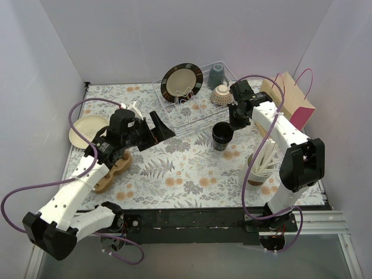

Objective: Pack the takeout coffee

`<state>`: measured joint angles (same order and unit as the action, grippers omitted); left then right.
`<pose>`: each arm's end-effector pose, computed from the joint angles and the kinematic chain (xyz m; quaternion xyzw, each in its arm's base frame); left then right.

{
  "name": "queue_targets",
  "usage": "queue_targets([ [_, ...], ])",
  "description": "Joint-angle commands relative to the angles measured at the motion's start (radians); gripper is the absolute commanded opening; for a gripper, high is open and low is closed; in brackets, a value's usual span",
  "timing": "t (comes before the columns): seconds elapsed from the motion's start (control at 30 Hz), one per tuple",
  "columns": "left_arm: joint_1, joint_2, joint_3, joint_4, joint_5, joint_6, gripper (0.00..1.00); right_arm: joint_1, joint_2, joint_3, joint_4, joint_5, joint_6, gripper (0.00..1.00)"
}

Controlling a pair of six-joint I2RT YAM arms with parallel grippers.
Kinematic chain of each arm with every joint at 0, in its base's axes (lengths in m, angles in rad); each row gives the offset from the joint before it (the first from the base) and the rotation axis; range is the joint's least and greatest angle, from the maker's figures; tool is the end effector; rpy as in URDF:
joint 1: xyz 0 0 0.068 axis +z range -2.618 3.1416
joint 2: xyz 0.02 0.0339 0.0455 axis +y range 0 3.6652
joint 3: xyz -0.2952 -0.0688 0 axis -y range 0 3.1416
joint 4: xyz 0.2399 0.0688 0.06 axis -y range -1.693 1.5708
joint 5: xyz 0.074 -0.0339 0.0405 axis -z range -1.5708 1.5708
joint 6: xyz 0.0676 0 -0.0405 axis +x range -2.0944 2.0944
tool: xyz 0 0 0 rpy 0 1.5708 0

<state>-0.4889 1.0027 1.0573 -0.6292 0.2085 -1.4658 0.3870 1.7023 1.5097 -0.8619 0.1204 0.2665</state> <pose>0.1833 -0.1134 0.3592 -0.3661 0.7949 -0.4450 0.1899 0.3506 0.1341 0.2964 -0.0428 0.9643 0.0267 0.2600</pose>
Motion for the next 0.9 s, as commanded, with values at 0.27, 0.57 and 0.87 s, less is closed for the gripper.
queue_targets([
  [0.27, -0.005, 0.064, -0.011, 0.071, 0.043, -0.002, 0.98, -0.008, -0.049, 0.01, 0.006, -0.038, 0.03, 0.01],
  [0.57, -0.005, 0.017, -0.04, 0.043, 0.029, 0.004, 0.98, -0.01, -0.047, 0.035, 0.008, -0.041, 0.037, 0.01],
  [0.87, -0.004, 0.005, -0.043, 0.02, 0.019, 0.016, 0.98, -0.01, -0.093, 0.035, 0.018, -0.047, 0.083, 0.01],
])
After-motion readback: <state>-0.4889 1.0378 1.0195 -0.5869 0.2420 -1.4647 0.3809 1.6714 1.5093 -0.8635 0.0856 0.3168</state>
